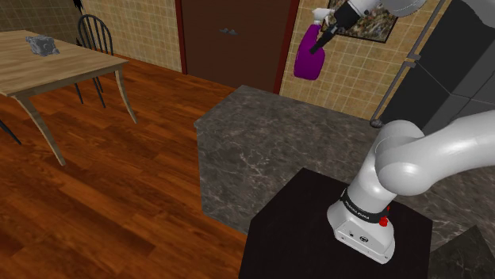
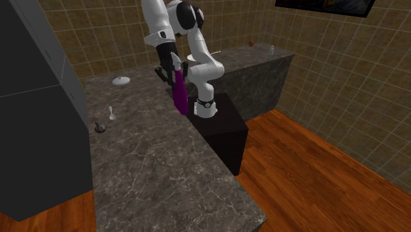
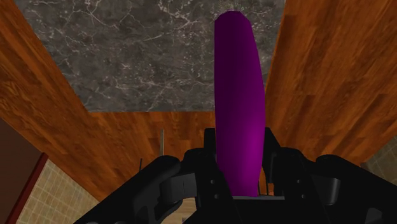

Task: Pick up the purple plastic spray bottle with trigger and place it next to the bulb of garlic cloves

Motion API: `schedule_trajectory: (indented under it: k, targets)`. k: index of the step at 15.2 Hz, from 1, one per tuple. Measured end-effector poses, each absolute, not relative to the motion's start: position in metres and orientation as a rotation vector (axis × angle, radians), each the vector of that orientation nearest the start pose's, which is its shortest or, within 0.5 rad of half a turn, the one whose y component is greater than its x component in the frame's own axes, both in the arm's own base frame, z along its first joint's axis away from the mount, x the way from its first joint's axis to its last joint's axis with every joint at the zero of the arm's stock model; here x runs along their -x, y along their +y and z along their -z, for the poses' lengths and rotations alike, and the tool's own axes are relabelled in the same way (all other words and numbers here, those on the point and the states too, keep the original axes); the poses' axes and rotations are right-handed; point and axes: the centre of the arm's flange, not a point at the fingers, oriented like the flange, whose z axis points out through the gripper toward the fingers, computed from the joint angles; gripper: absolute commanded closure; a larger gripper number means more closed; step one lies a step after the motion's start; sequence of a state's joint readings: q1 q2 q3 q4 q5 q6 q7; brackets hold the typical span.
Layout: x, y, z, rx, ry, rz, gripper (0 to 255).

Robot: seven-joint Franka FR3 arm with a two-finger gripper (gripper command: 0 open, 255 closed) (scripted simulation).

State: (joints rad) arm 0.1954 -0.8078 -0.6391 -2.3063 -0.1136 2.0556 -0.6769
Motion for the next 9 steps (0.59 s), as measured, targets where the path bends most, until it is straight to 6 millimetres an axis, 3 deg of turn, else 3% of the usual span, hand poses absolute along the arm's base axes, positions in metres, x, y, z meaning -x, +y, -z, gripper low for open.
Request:
schedule_trajectory:
  k: [2,9]
  targets:
    - [-0.312,-0.247,-0.61,2.904,-0.477,0.824,255]
    - [-0.251,-0.314,-0.611,2.905,-0.476,0.825,255]
